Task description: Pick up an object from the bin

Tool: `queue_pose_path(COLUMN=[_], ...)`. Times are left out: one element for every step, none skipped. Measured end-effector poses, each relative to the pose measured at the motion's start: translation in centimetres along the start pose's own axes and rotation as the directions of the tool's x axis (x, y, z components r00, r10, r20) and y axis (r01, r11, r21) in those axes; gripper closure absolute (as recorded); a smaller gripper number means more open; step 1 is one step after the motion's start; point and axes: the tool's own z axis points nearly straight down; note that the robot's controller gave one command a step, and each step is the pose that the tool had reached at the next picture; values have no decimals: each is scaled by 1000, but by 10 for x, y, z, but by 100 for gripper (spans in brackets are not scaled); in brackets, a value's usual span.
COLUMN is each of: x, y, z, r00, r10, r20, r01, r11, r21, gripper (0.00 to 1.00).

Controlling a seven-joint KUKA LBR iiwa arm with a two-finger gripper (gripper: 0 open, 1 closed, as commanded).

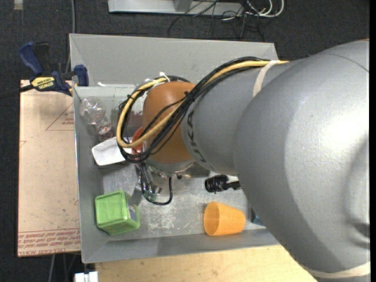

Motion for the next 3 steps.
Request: queue_pose_path(x=[-33, -46, -48], y=[25, 28, 35], z=[-2, -17, -12], r00=[960, 962, 975], r10=[-279, -273, -224], r20=[4, 8, 10], r01=[279, 273, 224], r11=[960, 962, 975], r21=[-2, -4, -6], gripper=[100, 100, 100])
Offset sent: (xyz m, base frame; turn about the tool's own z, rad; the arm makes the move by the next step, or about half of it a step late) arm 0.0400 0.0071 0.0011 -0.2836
